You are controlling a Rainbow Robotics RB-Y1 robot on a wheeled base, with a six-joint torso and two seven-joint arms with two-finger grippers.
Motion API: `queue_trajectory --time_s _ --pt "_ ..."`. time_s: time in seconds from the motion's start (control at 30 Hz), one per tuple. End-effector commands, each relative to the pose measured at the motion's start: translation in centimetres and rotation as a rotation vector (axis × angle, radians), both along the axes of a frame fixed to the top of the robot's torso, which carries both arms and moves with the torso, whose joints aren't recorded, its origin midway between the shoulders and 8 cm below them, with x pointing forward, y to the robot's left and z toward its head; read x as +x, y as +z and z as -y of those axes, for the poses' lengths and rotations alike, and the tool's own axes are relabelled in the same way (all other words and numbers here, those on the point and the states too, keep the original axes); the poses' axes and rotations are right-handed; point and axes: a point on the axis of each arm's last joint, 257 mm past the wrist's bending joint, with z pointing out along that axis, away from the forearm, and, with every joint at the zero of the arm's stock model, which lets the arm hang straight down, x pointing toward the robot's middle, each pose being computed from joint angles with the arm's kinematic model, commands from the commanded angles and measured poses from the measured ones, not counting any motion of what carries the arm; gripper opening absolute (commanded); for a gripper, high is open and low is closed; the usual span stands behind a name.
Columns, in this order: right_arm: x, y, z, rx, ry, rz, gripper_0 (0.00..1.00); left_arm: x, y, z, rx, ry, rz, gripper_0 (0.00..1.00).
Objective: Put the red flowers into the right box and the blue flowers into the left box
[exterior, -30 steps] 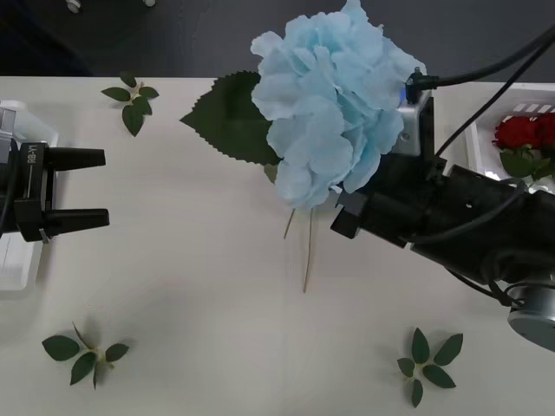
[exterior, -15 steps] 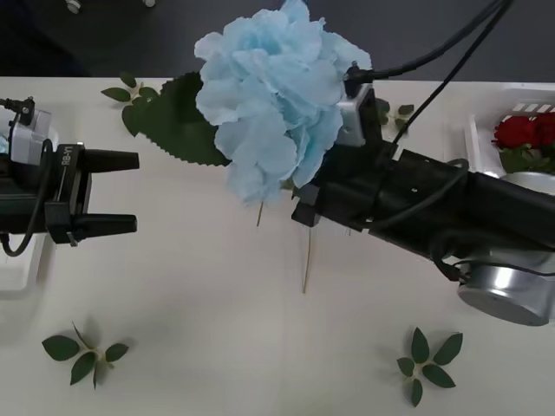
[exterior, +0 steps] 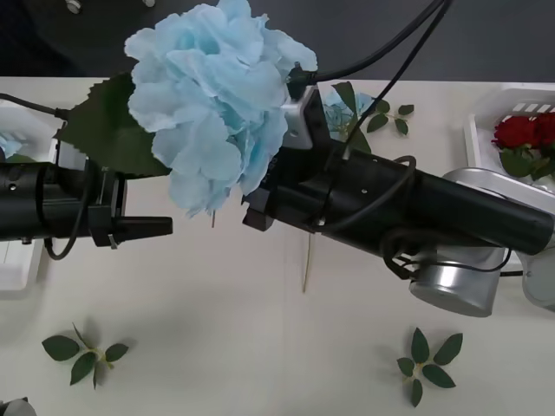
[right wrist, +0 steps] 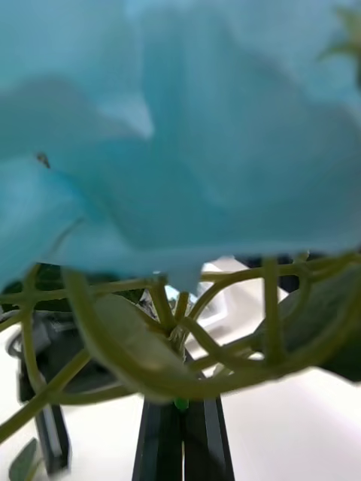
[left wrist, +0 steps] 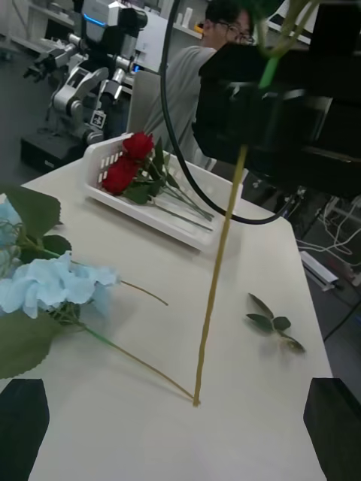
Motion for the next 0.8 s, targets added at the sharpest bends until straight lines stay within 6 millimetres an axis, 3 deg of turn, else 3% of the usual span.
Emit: queue_trajectory --time_s 0.03,0.2,0.47,0.5,0.53,0.57,0.73,0.77,0.8 --pt "-2.5 1.6 -2.1 0.012 0.071 0.059 0.00 0.3 -1.1 1.2 -0.011 -0.001 0.001 1.00" --pt "-3.0 0.8 -2.4 -0.003 0.083 0.065 0.00 0.4 -1.6 2.6 -0.040 -0.021 -0.032 1.00" --pt "-3.5 1.0 -3.0 0.001 0.098 0.066 0.00 0.0 -1.4 3.2 -0.051 -0.043 -0.032 1.00" --pt "-3.6 1.0 -3.1 0.002 0.102 0.065 0.00 -0.1 -1.4 3.3 -0.051 -0.047 -0.034 0.97" --pt "-3.6 1.0 -3.1 0.003 0.103 0.061 0.00 -0.1 -1.3 3.4 -0.053 -0.050 -0.032 0.83" --pt "-3.6 1.0 -3.1 0.002 0.103 0.059 0.00 -0.2 -1.4 3.4 -0.053 -0.050 -0.033 0.77" --pt "-3.7 0.7 -3.1 0.000 0.106 0.051 0.00 -0.3 -1.4 3.6 -0.054 -0.056 -0.036 0.08" --pt "-3.7 0.7 -3.2 0.000 0.107 0.049 0.00 -0.2 -1.5 3.5 -0.051 -0.055 -0.036 0.01" --pt "-3.8 0.5 -3.2 -0.001 0.107 0.046 0.00 -0.2 -1.5 3.6 -0.052 -0.055 -0.036 0.00"
